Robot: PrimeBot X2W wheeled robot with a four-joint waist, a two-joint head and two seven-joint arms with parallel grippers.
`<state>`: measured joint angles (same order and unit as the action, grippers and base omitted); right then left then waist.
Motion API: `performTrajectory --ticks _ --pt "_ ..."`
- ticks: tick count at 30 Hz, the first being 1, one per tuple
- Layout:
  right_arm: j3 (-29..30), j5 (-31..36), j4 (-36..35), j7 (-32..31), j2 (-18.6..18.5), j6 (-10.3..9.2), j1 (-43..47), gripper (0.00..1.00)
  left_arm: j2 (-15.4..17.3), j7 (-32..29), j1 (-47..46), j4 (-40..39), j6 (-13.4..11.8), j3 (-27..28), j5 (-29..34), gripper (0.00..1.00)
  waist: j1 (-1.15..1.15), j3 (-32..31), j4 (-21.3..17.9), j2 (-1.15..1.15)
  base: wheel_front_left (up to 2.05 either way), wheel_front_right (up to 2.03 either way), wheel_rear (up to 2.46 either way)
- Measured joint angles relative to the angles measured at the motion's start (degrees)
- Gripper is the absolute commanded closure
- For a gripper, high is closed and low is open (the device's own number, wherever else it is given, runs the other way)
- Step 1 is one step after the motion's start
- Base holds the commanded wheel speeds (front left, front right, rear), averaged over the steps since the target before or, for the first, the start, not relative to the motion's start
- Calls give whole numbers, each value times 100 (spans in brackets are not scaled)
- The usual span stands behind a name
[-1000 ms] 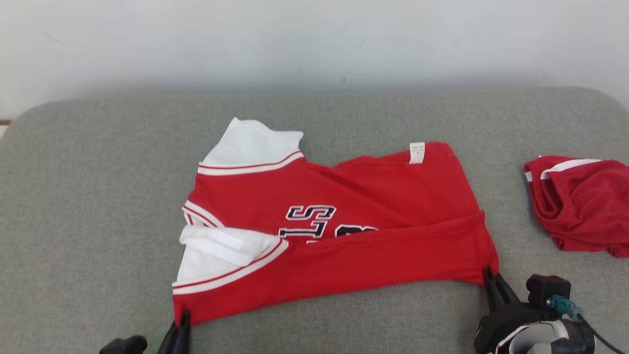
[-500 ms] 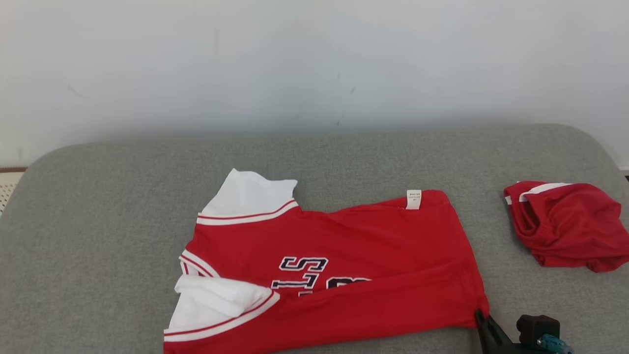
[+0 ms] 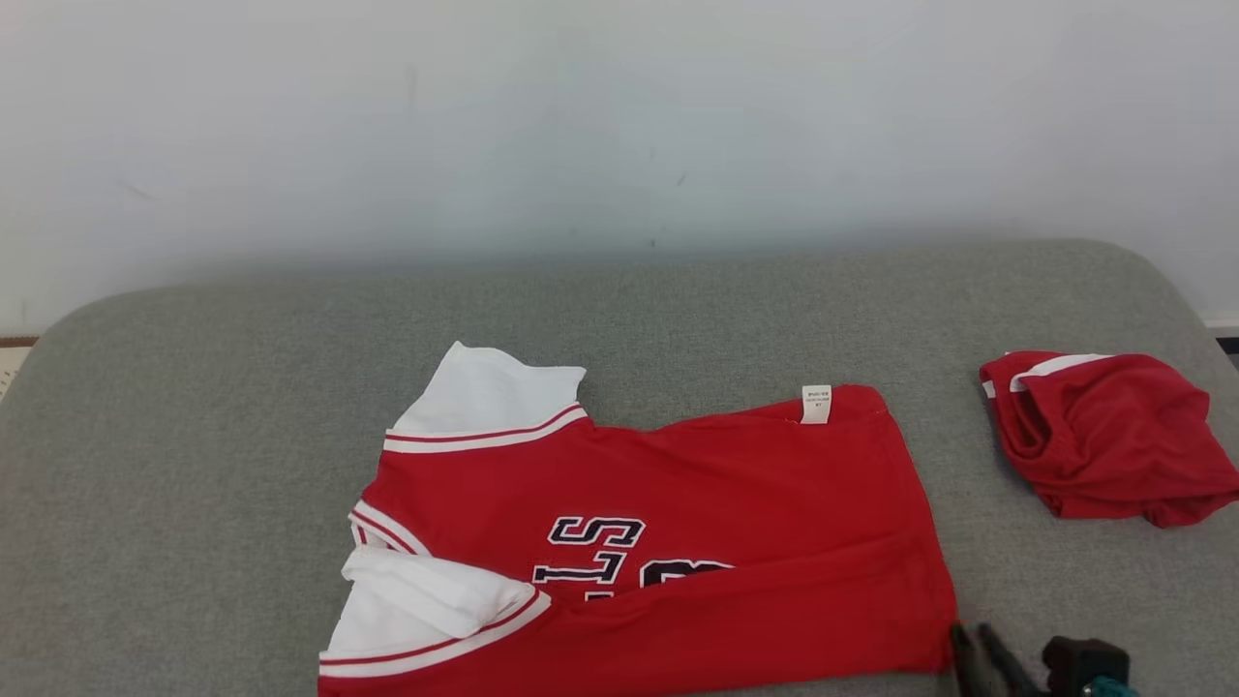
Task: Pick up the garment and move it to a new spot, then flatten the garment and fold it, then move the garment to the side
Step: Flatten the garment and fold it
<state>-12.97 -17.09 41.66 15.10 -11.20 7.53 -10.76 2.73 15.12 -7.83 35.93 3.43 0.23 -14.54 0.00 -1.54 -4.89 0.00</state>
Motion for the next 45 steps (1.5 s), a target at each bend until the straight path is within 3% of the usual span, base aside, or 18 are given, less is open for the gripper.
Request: performTrajectory --ticks 1,2,9,21,33,34,36,38,40,41,45 --pt "76 26 -31 0 -23 0 -11 0 4 -1 0 -57 -13 -1 30 23 0 10 5 0 0 0 0" --pt "154 73 -71 0 -37 0 -20 0 8 -1 -1 -131 -59 5 53 0 0 19 15 0 0 0 0" --pt "668 334 -379 1 -15 0 -39 0 12 0 48 -873 -332 -81 401 0 1 80 107 0 0 0 0" --pt "742 556 -598 0 163 0 -144 0 14 -1 -103 -1196 -152 -977 616 0 1 238 103 0 0 0 0" --pt "601 527 -561 0 133 0 -176 0 11 -1 -245 -1120 -252 -1491 399 4 1 396 -122 0 0 0 0" --pt "594 527 -559 0 129 0 -183 0 13 -1 -276 -1112 -252 -1497 397 19 1 407 -137 0 0 0 0" --pt "580 526 -552 0 123 0 -210 0 10 -1 -302 -1083 -250 -1513 389 36 1 429 -167 0 0 0 0" --pt "561 525 -548 0 118 0 -264 0 12 -1 -306 -987 -252 -1510 379 34 1 450 -197 0 0 0 0" --pt "545 513 -552 0 113 0 -286 0 12 -1 -345 -949 -253 -1499 379 19 1 479 -226 0 0 0 0" --pt "539 501 -549 0 113 -1 -286 0 12 -1 -393 -937 -253 -1491 378 23 1 499 -239 0 0 0 0" --pt "539 474 -548 0 109 0 -322 0 11 -1 -501 -955 -254 -1456 401 69 1 580 -280 0 0 0 0"
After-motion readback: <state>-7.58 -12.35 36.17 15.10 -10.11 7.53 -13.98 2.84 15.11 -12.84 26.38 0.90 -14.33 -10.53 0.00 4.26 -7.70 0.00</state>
